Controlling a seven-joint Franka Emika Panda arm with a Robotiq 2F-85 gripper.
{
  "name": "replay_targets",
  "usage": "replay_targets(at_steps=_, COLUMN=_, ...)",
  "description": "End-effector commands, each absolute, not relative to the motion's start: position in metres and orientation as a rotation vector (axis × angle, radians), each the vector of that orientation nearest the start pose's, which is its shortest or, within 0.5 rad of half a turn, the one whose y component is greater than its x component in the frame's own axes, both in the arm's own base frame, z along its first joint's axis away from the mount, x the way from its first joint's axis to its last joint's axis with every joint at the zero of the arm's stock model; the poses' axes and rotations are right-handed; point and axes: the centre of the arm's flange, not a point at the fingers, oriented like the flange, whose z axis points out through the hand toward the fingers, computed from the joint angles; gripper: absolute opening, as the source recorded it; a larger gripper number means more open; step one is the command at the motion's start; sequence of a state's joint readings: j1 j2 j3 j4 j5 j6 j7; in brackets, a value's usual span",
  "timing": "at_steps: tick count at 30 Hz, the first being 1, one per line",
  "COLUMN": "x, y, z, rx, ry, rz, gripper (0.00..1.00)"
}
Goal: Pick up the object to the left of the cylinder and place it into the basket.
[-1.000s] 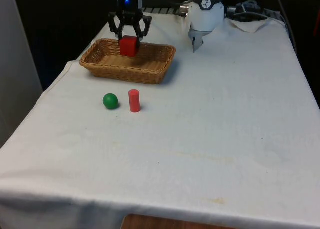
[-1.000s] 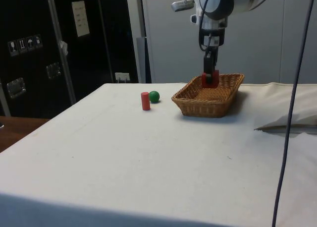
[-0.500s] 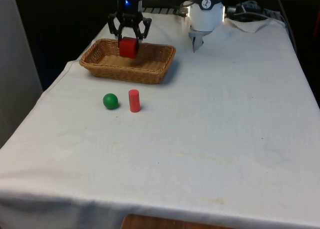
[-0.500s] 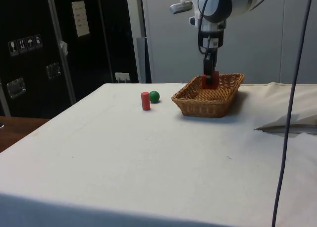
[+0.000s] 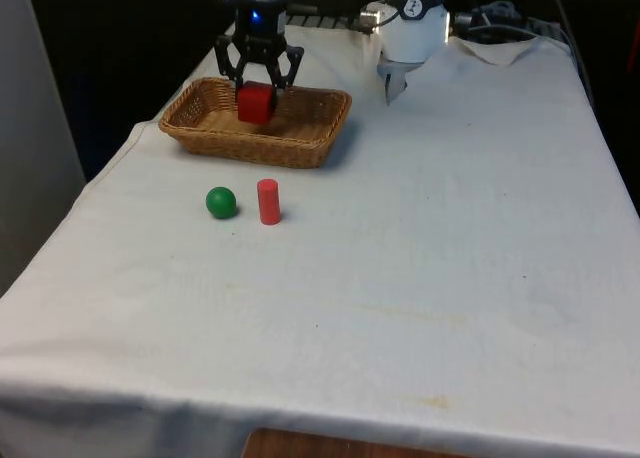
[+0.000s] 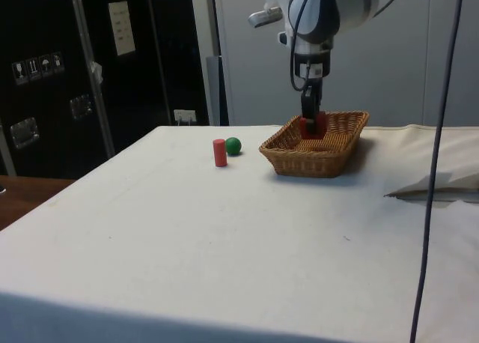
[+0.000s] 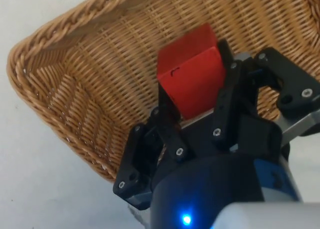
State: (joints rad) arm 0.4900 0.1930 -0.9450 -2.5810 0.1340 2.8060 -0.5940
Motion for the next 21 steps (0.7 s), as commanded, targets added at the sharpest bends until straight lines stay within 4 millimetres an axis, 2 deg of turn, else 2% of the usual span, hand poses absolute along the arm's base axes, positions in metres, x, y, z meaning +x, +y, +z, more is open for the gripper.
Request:
replay_targets(at_steps=1, x=0.400, y=-0.210, z=0.225, rx=-3.281, ry=-0.057, rz=-0.095, gripper=0.06)
replay_targets(at_steps=3, x=0.404, y=-0.217, z=0.230, rx=-3.295, ry=-0.053, rz=-0.077, gripper=0.06)
replay_targets(at_steps=4, x=0.401, y=-0.210, z=0.224, rx=-3.283, ry=-0.057, rz=-0.088, gripper=0.06)
replay_targets(at_steps=9, x=0.401, y=-0.211, z=0.224, rx=-3.273, ry=-0.053, rz=-0.086, gripper=0.06)
replay_targets(at_steps=21, x=0.395, y=-0.233, z=0.224, rx=-3.232, ry=-0.030, rz=-0.099, gripper=0.06)
